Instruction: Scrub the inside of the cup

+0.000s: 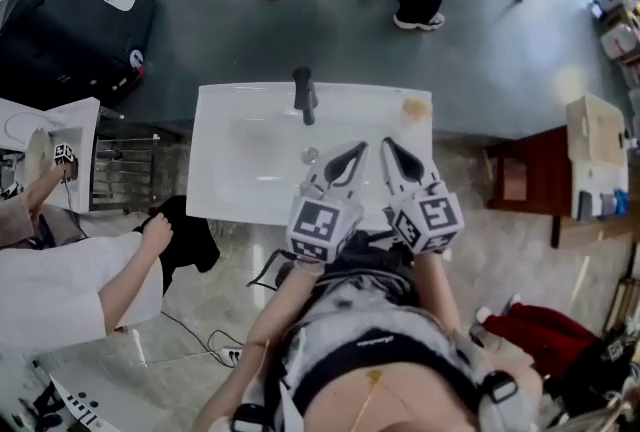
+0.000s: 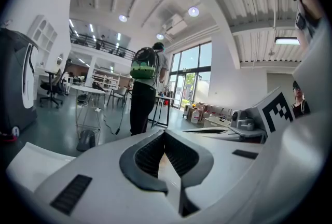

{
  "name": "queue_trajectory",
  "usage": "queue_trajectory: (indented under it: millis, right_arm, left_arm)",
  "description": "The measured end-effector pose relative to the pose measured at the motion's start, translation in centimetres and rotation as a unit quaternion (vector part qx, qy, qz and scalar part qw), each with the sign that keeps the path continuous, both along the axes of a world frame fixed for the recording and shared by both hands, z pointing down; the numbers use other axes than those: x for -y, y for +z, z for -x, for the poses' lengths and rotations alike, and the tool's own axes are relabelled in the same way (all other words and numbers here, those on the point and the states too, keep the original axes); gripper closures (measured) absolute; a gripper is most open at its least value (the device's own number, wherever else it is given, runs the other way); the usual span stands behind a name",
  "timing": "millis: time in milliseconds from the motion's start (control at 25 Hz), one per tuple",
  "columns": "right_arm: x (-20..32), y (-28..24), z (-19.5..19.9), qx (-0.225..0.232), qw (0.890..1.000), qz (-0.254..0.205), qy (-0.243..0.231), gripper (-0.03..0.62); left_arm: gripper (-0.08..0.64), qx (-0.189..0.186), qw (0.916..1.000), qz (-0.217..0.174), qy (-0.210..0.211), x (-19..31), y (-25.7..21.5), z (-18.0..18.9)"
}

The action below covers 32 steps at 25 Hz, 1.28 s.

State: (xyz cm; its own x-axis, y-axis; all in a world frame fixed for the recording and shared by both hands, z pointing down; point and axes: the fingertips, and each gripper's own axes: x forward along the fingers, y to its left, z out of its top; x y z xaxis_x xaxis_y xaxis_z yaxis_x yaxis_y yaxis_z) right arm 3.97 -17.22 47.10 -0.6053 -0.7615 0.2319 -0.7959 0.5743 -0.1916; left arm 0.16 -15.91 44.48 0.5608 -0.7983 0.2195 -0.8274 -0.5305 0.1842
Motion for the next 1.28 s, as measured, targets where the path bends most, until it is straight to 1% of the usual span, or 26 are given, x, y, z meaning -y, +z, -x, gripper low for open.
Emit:
queue_trajectory:
  millis: [120, 200, 360, 480, 600, 680, 880, 1120, 1280]
  right_arm:
    - [1.0, 0.4, 0.1, 0.001, 1.000, 0.002, 0.002, 0.589]
    - [1.7, 0.6, -0.3, -0.001, 1.000, -0.003, 0.000, 0.589]
    - [2.7, 1.7, -2.2, -0.002, 1.000, 0.012, 0.016, 0.589]
    - [3.8, 3.0, -3.2, -0.006, 0.999, 0.018, 0.032, 0.589]
    - [5.0, 4.8, -4.6, -0.023, 0.998, 0.030, 0.048, 0.588]
    - [5.7, 6.1, -5.6, -0.036, 0.997, 0.042, 0.057, 0.572]
    - [6.8, 8.7, -7.2, -0.055, 0.994, 0.065, 0.073, 0.571]
    - [8.2, 10.5, -8.4, -0.063, 0.991, 0.074, 0.094, 0.571]
    - [8.8, 12.3, -9.7, -0.087, 0.986, 0.084, 0.111, 0.572]
  left_arm:
    - [0.558, 0.006, 1.0000, 0.003, 0.002, 1.0, 0.6, 0.0]
    - [0.558, 0.010, 0.9999, 0.009, 0.004, 1.7, 1.1, -0.7]
    - [0.558, 0.015, 0.9994, 0.020, 0.024, 2.8, 2.1, -2.7]
    - [0.558, 0.020, 0.9987, 0.030, 0.036, 3.5, 2.9, -3.5]
    - [0.558, 0.021, 0.9979, 0.041, 0.046, 4.0, 3.8, -4.5]
    - [0.558, 0.024, 0.9973, 0.045, 0.052, 4.2, 4.2, -5.0]
    - [0.558, 0.030, 0.9964, 0.050, 0.062, 4.4, 4.9, -5.4]
    - [0.558, 0.027, 0.9961, 0.053, 0.065, 4.7, 4.9, -5.6]
    - [0.558, 0.026, 0.9950, 0.061, 0.074, 4.4, 5.4, -6.1]
